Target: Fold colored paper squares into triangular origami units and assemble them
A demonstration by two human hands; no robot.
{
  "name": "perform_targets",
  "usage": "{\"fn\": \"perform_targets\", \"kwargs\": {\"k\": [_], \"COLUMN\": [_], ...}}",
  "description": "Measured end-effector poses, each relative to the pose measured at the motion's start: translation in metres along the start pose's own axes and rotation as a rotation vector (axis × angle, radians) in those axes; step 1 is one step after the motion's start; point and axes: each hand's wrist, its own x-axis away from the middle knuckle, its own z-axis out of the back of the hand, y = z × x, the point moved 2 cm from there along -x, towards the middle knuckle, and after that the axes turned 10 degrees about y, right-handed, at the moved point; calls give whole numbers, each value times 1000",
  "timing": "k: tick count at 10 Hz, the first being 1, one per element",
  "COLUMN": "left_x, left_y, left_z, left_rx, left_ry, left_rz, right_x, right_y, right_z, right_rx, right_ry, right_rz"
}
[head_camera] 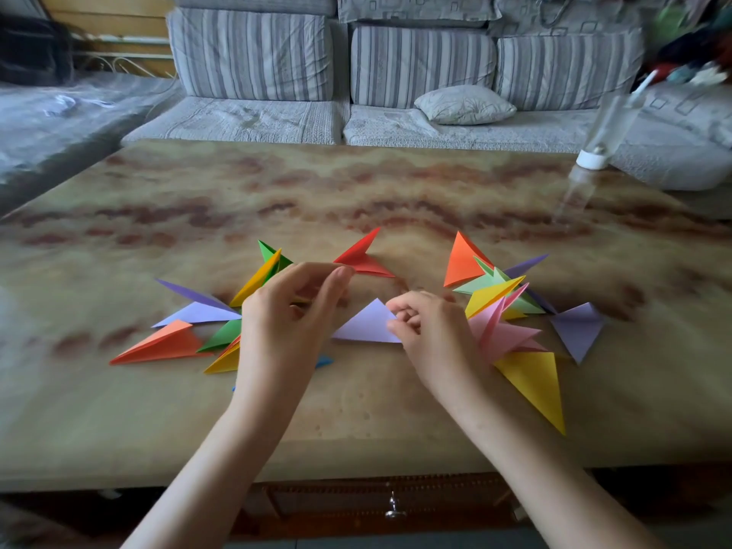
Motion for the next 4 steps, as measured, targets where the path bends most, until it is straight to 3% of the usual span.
{"fn": "perform_targets", "kwargs": {"k": [1,4], "left_x": [-1,-5], "left_y": [1,3], "left_z": [2,8], "left_rx": [20,59], "left_ry": [8,48], "left_rz": [14,20], "right_x": [-2,-1], "right_y": [1,3], "right_z": [-10,-16], "right_rx": [227,440], "right_ry": [4,186], "right_rz": [98,315]}}
